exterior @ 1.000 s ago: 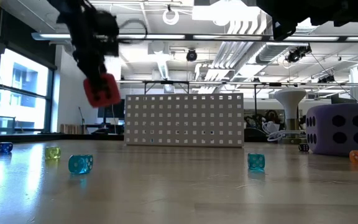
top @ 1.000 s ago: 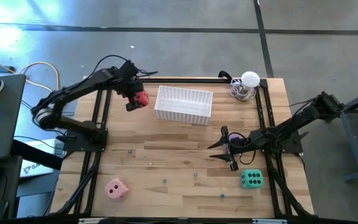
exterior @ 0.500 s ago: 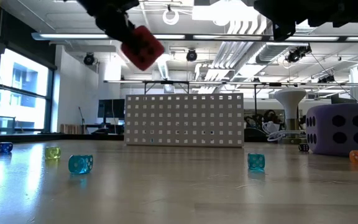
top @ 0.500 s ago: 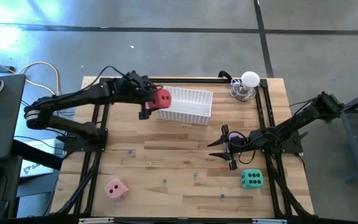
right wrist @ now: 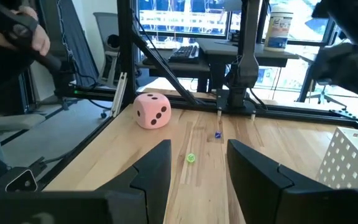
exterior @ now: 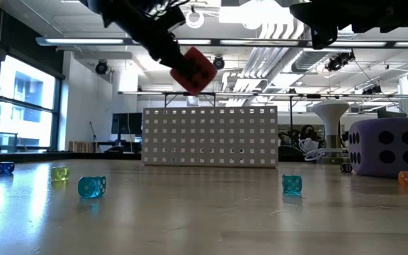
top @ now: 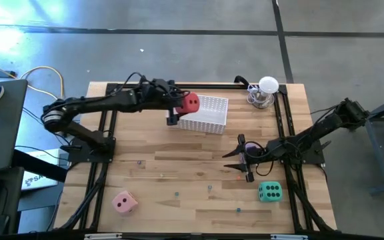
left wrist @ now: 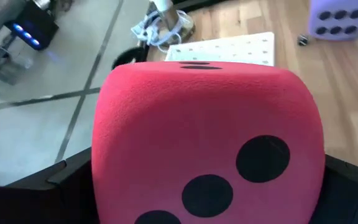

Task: Pick & Place Dice
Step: Put the big red die into the white bin

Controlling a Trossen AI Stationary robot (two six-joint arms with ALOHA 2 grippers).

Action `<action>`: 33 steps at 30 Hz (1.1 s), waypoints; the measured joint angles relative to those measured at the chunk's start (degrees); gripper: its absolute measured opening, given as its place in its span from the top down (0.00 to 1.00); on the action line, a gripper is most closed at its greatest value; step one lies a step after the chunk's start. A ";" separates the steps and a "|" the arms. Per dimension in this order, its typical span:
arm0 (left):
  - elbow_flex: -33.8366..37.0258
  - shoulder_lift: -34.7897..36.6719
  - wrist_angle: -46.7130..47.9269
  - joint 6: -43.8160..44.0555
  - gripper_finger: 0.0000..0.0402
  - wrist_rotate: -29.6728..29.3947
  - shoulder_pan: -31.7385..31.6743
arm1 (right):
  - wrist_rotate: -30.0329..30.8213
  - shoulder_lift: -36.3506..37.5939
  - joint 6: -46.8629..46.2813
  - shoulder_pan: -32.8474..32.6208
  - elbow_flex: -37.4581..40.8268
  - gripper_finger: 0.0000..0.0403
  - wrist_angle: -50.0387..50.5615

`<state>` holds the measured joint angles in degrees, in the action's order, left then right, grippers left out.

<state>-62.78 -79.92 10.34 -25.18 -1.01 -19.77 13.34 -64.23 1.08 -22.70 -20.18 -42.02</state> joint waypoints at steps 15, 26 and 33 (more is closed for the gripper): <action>-0.08 -6.16 -6.79 -1.72 0.03 -0.39 0.55 | 0.00 0.00 -0.02 0.00 0.00 0.63 0.04; -0.07 -6.07 -6.27 6.66 0.03 -0.42 0.88 | 0.00 0.00 -0.02 -0.02 0.00 0.63 0.04; -0.07 -6.07 -6.31 6.13 0.03 -0.38 1.20 | 0.00 0.00 -0.11 -0.02 0.00 0.63 0.22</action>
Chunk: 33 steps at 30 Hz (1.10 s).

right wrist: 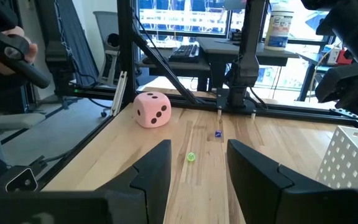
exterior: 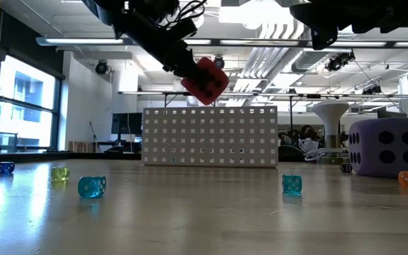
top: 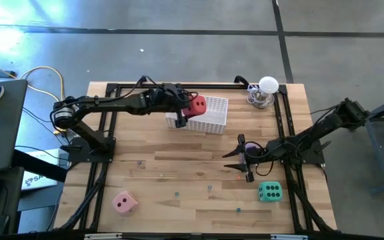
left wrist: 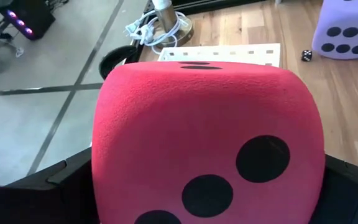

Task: Pick & Place Dice
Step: Put the big red die into the white bin

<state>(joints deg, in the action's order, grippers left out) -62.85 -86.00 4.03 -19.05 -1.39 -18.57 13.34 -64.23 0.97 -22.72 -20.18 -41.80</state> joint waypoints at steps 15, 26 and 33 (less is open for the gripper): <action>0.00 0.00 0.18 0.48 0.01 -4.92 0.00 | 0.00 0.00 -0.89 0.00 0.00 0.63 0.02; 0.11 0.00 1.68 -3.08 0.00 -0.61 0.01 | 0.02 0.00 -0.80 0.00 0.00 0.63 0.04; 0.13 0.00 2.20 -1.66 0.00 -0.39 -0.39 | 0.00 0.00 -0.89 0.00 0.00 0.63 0.04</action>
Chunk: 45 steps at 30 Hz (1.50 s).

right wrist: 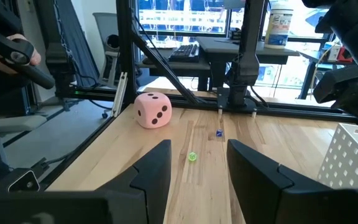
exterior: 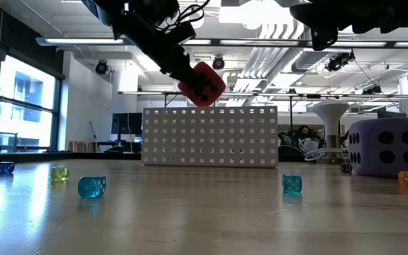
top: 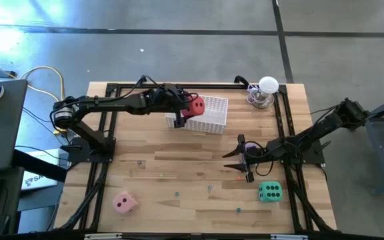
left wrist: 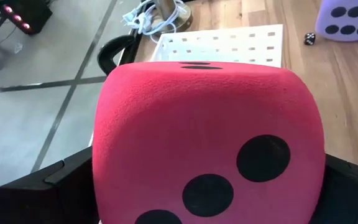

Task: Pick & Place Dice
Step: Put the big red die into the white bin

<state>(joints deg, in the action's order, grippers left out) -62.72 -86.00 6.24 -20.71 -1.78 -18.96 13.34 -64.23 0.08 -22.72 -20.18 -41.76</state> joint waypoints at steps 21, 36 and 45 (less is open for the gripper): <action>0.00 0.26 -0.04 3.22 0.00 0.02 -0.05 | 0.91 0.00 0.11 0.02 0.00 0.63 0.00; 0.40 5.98 2.60 3.27 0.00 -3.08 0.79 | 7.56 0.00 1.07 0.02 0.00 0.63 0.31; 0.46 5.92 3.87 3.93 0.00 -13.73 4.43 | 7.54 0.00 1.22 0.02 0.00 0.63 0.29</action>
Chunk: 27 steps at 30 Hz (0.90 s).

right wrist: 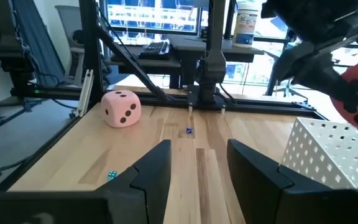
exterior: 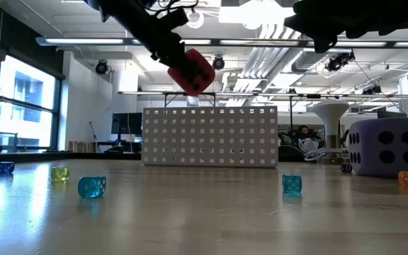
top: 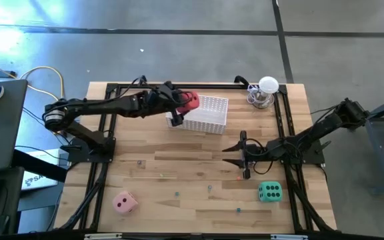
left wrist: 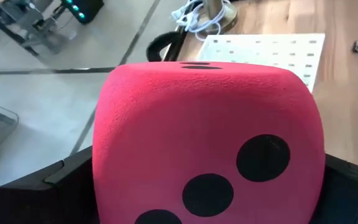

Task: Pick & Place Dice
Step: Put the big red die into the white bin

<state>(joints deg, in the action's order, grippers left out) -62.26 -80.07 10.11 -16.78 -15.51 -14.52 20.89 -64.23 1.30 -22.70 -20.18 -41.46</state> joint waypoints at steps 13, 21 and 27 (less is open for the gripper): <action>0.17 -0.39 -0.52 -1.34 0.00 1.94 -0.70 | -0.02 0.02 -4.57 -0.06 0.00 0.63 1.13; 0.61 -0.39 0.68 -1.35 0.00 3.61 -0.72 | 4.64 0.02 -1.63 1.67 0.00 0.63 -3.34; 0.63 -0.39 1.45 -1.18 0.00 5.29 -0.87 | 0.65 -3.43 3.72 8.03 -0.78 0.63 -14.54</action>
<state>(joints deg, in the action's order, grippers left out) -61.63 -80.47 11.56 -17.96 -10.22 -15.40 21.53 -67.66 5.02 -14.67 -20.96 -56.00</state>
